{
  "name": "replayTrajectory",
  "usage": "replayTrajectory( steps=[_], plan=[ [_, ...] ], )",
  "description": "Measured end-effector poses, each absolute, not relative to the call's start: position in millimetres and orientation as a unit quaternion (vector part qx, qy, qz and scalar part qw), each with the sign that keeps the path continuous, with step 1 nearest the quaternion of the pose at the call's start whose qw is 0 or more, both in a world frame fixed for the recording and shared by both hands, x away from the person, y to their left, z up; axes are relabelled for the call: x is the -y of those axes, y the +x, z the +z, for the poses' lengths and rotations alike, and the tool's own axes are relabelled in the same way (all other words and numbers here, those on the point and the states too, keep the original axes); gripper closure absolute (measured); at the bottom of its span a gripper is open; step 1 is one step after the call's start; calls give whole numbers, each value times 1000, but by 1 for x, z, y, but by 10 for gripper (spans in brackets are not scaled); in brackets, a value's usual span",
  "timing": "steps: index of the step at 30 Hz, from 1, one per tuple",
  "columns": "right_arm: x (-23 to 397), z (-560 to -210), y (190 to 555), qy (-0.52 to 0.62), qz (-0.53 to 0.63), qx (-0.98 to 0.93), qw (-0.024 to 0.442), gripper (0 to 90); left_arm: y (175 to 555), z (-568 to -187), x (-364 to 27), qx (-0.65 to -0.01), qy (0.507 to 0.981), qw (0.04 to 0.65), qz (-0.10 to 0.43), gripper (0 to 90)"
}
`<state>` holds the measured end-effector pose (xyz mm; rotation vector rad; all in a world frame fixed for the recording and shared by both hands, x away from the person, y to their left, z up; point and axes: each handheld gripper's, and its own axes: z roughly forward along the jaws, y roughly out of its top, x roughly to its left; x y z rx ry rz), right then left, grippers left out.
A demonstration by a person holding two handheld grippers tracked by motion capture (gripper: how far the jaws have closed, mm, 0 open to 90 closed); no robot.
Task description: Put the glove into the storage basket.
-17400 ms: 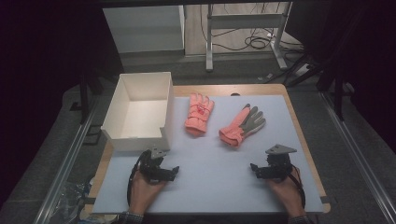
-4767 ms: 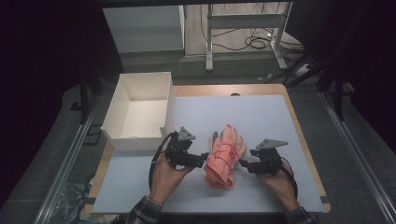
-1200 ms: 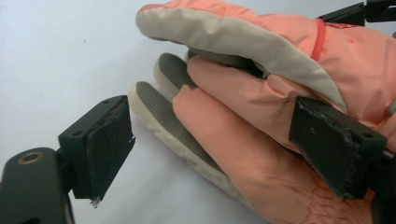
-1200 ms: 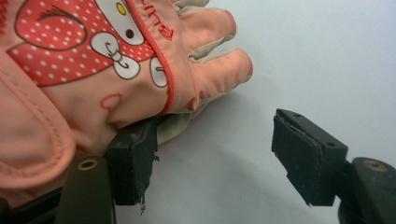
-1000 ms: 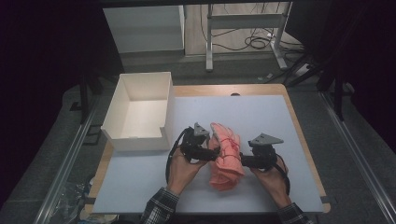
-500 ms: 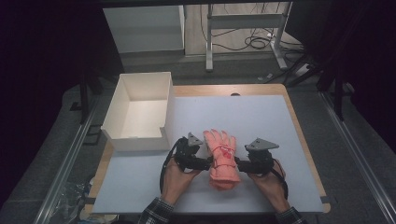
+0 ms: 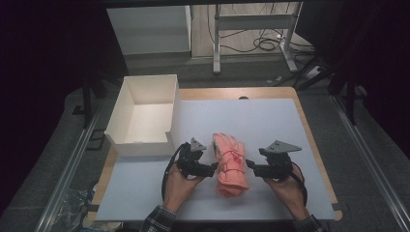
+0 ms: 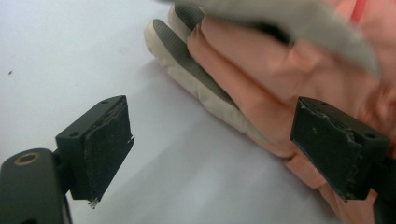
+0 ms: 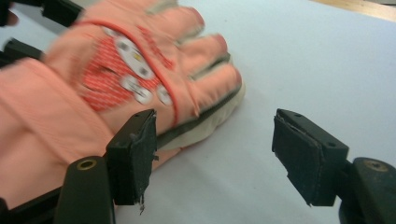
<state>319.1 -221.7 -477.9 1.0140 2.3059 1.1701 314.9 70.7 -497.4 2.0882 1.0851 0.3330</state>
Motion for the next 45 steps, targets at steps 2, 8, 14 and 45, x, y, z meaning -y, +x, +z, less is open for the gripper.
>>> replayTrajectory(
  steps=[2, 8, 14, 45],
  plan=[
    [223, -474, 318, 355, 420, -818, 168, 315, 312, -498, -76, -427, 813, 375, 127, 123],
    [226, -476, 313, 348, 420, -826, 138, 328, 300, -509, -99, -445, 803, 378, 116, 118],
    [232, -495, 302, 355, 402, -835, 122, 328, 291, -520, -113, -456, 800, 373, 113, 111],
    [157, -525, 295, 320, 395, -855, 104, 311, 279, -531, -165, -488, 791, 350, 114, 85]
  ],
)
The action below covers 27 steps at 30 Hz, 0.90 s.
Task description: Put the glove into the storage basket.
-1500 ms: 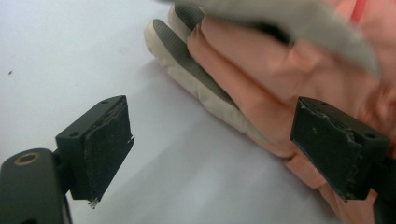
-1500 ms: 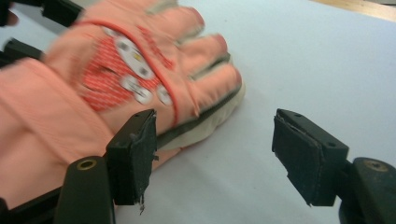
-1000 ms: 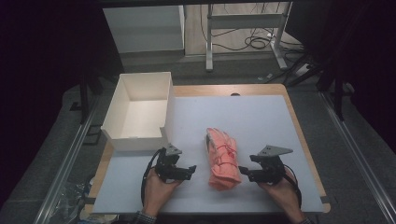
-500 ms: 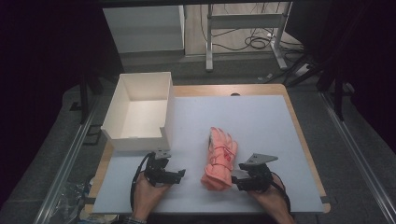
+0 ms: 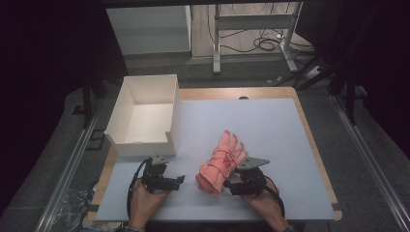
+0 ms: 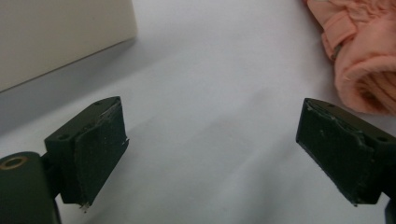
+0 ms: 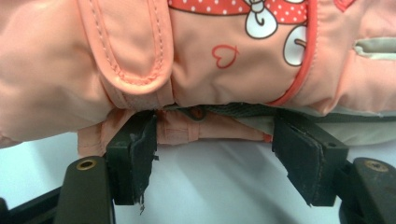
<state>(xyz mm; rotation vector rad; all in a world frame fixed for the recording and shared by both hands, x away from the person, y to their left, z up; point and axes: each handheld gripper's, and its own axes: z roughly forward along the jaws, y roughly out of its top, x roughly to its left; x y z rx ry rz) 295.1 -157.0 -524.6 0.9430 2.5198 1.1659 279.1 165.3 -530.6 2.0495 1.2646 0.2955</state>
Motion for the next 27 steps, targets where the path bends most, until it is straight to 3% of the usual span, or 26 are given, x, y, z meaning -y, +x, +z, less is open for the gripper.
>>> replayTrajectory(
  steps=[18, 27],
  plan=[
    [128, -528, 319, 323, 404, -847, 119, 309, 290, -513, -175, -472, 799, 356, 110, 85],
    [146, -523, 315, 319, 401, -850, 123, 279, 286, -484, -160, -442, 814, 362, 103, 67]
  ],
)
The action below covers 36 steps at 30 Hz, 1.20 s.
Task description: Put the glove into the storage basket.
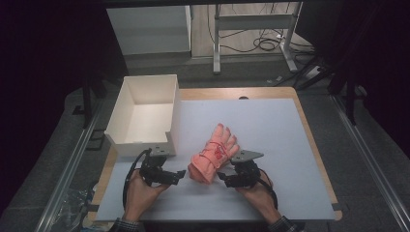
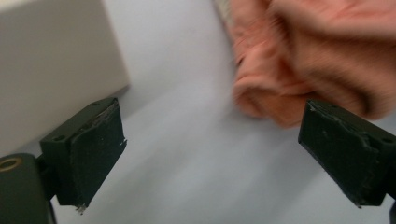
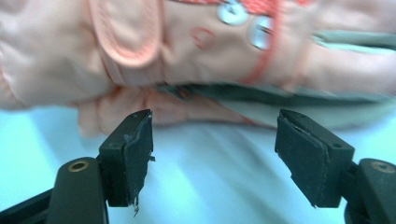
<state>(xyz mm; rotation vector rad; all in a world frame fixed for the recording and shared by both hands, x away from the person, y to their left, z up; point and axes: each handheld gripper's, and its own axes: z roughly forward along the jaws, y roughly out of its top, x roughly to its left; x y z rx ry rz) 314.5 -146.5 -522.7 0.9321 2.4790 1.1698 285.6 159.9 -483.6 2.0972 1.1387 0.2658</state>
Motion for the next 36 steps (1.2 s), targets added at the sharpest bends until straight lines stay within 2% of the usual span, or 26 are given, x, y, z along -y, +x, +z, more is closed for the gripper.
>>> replayTrajectory(
  steps=[9, 18, 23, 29, 36],
  plan=[
    [193, -515, 315, 337, 381, -847, 153, 225, 293, -454, -132, -421, 831, 352, 92, 36],
    [243, -516, 321, 384, 366, -827, 184, 185, 311, -447, -80, -389, 851, 341, 88, 22],
    [262, -515, 324, 400, 360, -819, 200, 183, 320, -455, -53, -373, 864, 327, 91, 0],
    [276, -520, 326, 414, 344, -816, 212, 182, 334, -479, -42, -385, 875, 271, 109, 2],
    [285, -529, 330, 426, 332, -815, 209, 178, 345, -510, -44, -402, 876, 259, 55, 3]
  ],
)
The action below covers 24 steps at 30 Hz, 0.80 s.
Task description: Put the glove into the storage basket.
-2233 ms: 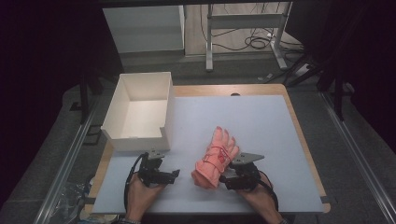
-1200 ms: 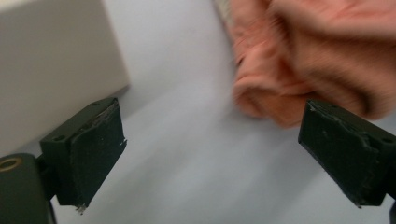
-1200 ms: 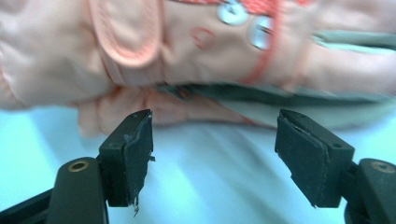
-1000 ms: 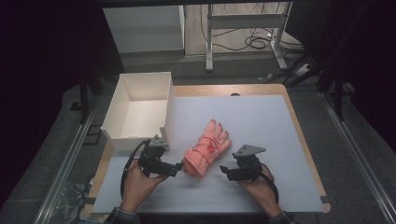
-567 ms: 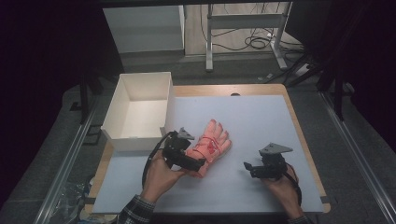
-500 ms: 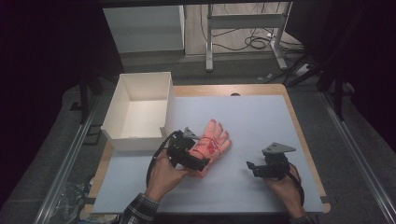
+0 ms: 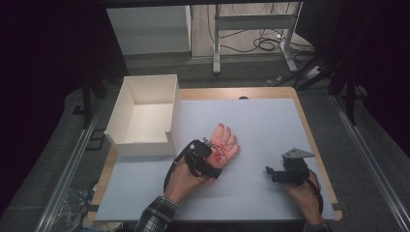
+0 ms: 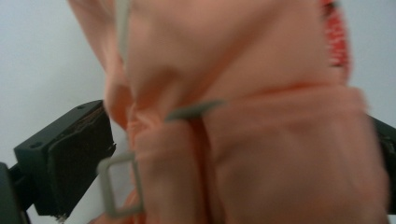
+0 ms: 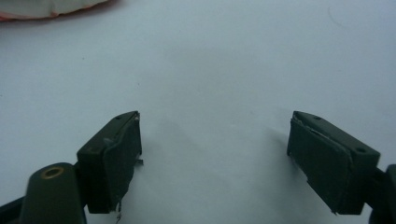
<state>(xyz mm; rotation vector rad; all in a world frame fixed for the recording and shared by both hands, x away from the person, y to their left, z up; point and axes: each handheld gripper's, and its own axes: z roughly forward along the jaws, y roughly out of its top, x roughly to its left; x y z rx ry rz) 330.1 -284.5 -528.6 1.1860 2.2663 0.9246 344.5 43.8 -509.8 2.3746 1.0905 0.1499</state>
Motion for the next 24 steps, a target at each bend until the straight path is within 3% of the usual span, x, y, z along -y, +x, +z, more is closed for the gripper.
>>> replayTrajectory(
  steps=[4, 11, 12, 24],
  plan=[
    [285, -529, 330, 427, 334, -814, 208, 176, 347, -520, -46, -409, 876, 255, 31, 42],
    [285, -529, 330, 428, 334, -814, 209, 175, 342, -518, -36, -408, 885, 214, 67, 167],
    [285, -529, 330, 428, 334, -814, 209, 175, 342, -517, -37, -409, 884, 215, 67, 229],
    [285, -529, 330, 428, 335, -813, 208, 175, 344, -511, -59, -416, 865, 281, 23, 488]
  ],
)
